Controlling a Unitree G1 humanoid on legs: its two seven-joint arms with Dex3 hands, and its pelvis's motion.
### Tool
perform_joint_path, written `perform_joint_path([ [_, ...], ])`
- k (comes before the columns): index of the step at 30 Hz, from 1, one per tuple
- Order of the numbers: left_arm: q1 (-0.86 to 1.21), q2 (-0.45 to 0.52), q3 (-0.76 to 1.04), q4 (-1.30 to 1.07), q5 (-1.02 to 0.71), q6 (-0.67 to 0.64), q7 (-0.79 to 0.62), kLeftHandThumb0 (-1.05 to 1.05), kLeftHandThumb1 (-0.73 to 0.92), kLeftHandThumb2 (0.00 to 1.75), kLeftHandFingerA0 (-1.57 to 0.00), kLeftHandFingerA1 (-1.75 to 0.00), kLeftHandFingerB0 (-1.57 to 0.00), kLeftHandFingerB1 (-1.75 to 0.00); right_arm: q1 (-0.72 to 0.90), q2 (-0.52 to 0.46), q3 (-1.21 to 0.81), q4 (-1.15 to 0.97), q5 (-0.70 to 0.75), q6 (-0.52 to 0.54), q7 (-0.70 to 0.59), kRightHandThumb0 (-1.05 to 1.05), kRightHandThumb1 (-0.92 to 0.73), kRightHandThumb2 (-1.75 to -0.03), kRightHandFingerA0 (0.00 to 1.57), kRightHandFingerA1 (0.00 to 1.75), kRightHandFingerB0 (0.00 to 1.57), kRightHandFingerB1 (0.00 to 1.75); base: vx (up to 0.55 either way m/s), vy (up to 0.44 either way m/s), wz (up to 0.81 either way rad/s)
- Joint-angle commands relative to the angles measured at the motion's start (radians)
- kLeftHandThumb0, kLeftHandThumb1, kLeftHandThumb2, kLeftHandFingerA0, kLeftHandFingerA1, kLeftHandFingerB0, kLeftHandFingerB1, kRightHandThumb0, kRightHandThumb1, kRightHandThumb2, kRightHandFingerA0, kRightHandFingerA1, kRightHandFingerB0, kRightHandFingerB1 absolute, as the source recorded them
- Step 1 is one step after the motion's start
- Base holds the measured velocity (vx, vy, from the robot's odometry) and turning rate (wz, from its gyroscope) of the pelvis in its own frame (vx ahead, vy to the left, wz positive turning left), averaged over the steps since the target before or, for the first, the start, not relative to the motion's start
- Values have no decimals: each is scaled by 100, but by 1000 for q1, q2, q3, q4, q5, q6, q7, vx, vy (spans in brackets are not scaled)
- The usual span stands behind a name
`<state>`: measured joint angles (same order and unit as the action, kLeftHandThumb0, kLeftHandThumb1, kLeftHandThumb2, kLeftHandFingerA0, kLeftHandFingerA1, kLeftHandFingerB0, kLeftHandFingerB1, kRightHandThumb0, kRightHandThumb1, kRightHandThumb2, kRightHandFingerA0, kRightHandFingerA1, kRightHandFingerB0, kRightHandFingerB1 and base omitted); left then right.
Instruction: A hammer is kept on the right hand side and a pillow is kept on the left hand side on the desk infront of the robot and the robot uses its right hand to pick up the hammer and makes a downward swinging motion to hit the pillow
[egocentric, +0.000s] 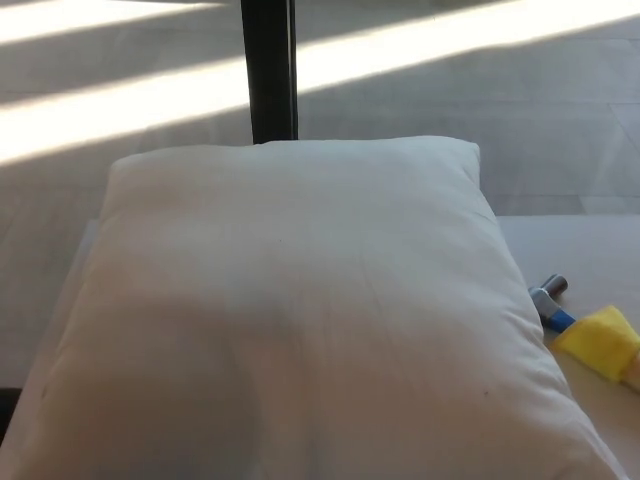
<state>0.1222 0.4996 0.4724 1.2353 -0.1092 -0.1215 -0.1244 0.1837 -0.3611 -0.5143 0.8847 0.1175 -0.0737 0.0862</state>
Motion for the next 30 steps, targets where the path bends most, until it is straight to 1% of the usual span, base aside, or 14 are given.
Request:
perform_joint_path([
  [1,-11,5,38,33,-54,-36,-29,-57,70,61,-80,-61,-61,-52,12,-61,-109,-83,121,19,12,-51,-74,-65,3,20,4,23,0,0,0],
  [3,-8,7,37,33,-53,-44,-32,-58,70,61,-79,-62,-60,-53,-43,-106,-163,-75,134,20,-36,-72,-60,-92,0,22,0,19,0,0,0],
  [4,-4,12,26,35,-41,-43,-32,-58,71,61,-76,-58,-58,-50,-99,-155,-221,-174,156,226,-151,-75,-69,-99,0,15,0,13,0,0,0],
  [10,-10,13,33,44,-47,-41,-24,-56,72,61,-79,-59,-62,-52,-284,-263,-356,-367,258,446,-226,-80,-67,-96,0,13,1,12,0,0,0],
  [15,-11,12,25,44,-40,-54,-31,-58,72,62,-77,-57,-58,-50,-313,-207,-290,-658,207,449,-224,-74,-60,-93,3,33,13,40,0,0,0],
  [16,-10,9,28,44,-43,-53,-30,-58,71,61,-80,-58,-59,-50,-316,-203,-268,-703,179,475,-229,-37,-44,-102,2,51,0,44,0,0,0],
  [18,-14,2,52,43,-71,-24,-31,-57,69,61,-81,-60,-59,-51,-287,-194,-199,-816,111,473,-205,-37,-43,-103,3,51,0,45,0,0,0],
  [19,-16,1,52,44,-70,-29,-27,-56,68,60,-82,-61,-59,-52,-263,-180,-136,-893,42,421,-191,-75,-64,-88,14,45,19,40,0,0,0],
  [20,-12,-2,53,45,-70,-33,-25,-56,68,60,-82,-61,-59,-52,-251,-175,-108,-932,12,406,-185,-75,-64,-88,14,45,19,40,0,0,0],
  [21,-6,-2,44,41,-61,-46,-30,-56,70,61,-80,-59,-64,-56,-242,-177,-58,-966,-16,362,-149,-36,-48,-105,4,52,0,46,0,0,0],
  [22,-2,-1,41,39,-58,-52,-32,-56,70,61,-80,-59,-64,-56,-239,-177,-35,-982,-27,345,-134,-36,-48,-105,4,52,0,46,0,0,0],
  [23,2,-1,37,36,-54,-54,-27,-58,70,61,-80,-58,-62,-53,-235,-182,-4,-1004,-29,345,-109,-72,-75,-65,2,24,13,25,0,0,0],
  [24,5,0,32,29,-49,-57,-21,-59,69,61,-80,-60,-63,-54,-234,-186,52,-1033,-37,329,-66,-81,-59,-93,0,22,9,28,0,0,0],
  [30,1,9,34,43,-49,-42,-25,-58,70,61,-77,-55,-60,-50,-267,-233,299,-1027,-207,269,2,-90,-61,-97,0,18,0,6,0,0,0],
])
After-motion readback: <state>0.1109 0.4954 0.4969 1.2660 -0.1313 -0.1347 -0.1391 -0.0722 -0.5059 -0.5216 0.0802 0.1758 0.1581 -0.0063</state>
